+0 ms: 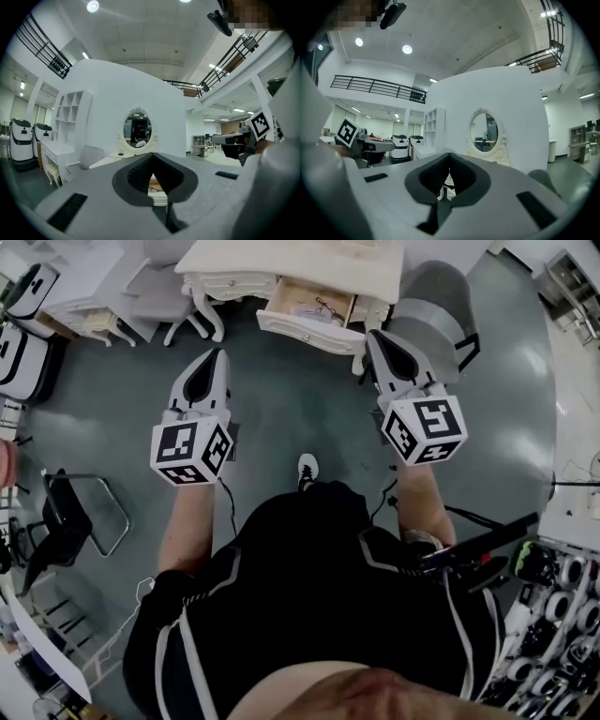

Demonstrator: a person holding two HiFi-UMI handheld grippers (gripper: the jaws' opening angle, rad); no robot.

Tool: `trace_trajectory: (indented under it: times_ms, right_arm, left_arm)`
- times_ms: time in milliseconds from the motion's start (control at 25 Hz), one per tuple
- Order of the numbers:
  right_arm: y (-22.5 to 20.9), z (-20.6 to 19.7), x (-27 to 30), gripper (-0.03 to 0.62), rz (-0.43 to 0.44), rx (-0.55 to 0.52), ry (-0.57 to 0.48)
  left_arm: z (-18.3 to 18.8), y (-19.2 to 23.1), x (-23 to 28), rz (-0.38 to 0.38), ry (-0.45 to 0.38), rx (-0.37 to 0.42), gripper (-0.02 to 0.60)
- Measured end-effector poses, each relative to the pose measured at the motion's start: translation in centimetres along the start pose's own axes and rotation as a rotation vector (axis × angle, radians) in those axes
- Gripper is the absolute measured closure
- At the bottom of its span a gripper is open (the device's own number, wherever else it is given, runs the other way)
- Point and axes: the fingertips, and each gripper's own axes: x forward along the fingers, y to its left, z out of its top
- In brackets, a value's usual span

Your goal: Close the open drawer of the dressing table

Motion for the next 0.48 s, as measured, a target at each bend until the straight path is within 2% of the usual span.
trace_trajectory:
  times_ms: [480]
  right_arm:
    - [-7.9, -1.8, 5.9, 0.591, -0.012, 0.054, 0.043]
  left_arm:
    - [-0.2, -0.3, 12.4, -0.103, 0.02, 0.033, 0.578]
